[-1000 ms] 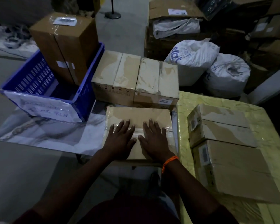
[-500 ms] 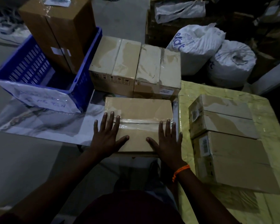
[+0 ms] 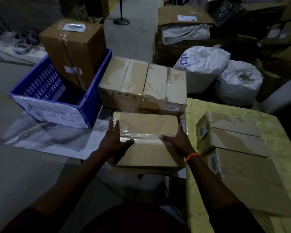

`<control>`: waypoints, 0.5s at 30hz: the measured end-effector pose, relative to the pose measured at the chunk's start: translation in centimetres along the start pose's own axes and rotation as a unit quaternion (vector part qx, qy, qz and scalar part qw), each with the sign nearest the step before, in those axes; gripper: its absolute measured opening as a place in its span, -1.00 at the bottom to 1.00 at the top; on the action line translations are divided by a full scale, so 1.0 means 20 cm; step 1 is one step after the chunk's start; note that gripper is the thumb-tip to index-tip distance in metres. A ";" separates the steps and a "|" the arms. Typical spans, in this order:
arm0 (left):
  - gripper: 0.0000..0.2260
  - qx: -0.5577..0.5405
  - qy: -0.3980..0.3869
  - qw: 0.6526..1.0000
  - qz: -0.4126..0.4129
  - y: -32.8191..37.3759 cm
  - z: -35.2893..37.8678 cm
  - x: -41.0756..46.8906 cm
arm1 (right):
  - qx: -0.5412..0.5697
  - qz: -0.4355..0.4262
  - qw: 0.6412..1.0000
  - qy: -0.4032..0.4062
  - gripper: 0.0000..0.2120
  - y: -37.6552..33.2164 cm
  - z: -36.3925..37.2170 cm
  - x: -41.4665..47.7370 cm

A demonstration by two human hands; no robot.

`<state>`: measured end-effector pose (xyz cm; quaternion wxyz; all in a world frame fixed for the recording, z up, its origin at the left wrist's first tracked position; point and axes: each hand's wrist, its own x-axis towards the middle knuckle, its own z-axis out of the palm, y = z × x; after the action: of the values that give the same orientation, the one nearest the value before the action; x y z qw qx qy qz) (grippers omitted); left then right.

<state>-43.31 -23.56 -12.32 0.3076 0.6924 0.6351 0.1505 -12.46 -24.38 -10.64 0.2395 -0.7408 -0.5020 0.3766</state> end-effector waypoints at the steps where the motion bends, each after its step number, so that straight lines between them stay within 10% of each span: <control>1: -0.02 -0.039 0.011 0.999 -0.014 -0.02 -0.01 0.04 | 0.014 0.005 1.000 -0.002 0.00 -0.01 0.00 0.03; 9: -0.63 -0.244 0.114 0.960 -0.069 0.10 -0.16 0.00 | 0.138 -0.017 0.987 0.075 -0.36 -0.10 -0.04 -0.09; 15: -0.80 -0.285 0.185 0.940 0.001 0.20 -0.25 -0.08 | 0.171 -0.053 0.972 0.153 -0.23 -0.16 -0.14 -0.18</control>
<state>-43.40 -24.03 -5.63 0.3688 0.5361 0.6109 0.4510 -12.77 -26.43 -5.38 0.4564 -0.7100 -0.4258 0.3261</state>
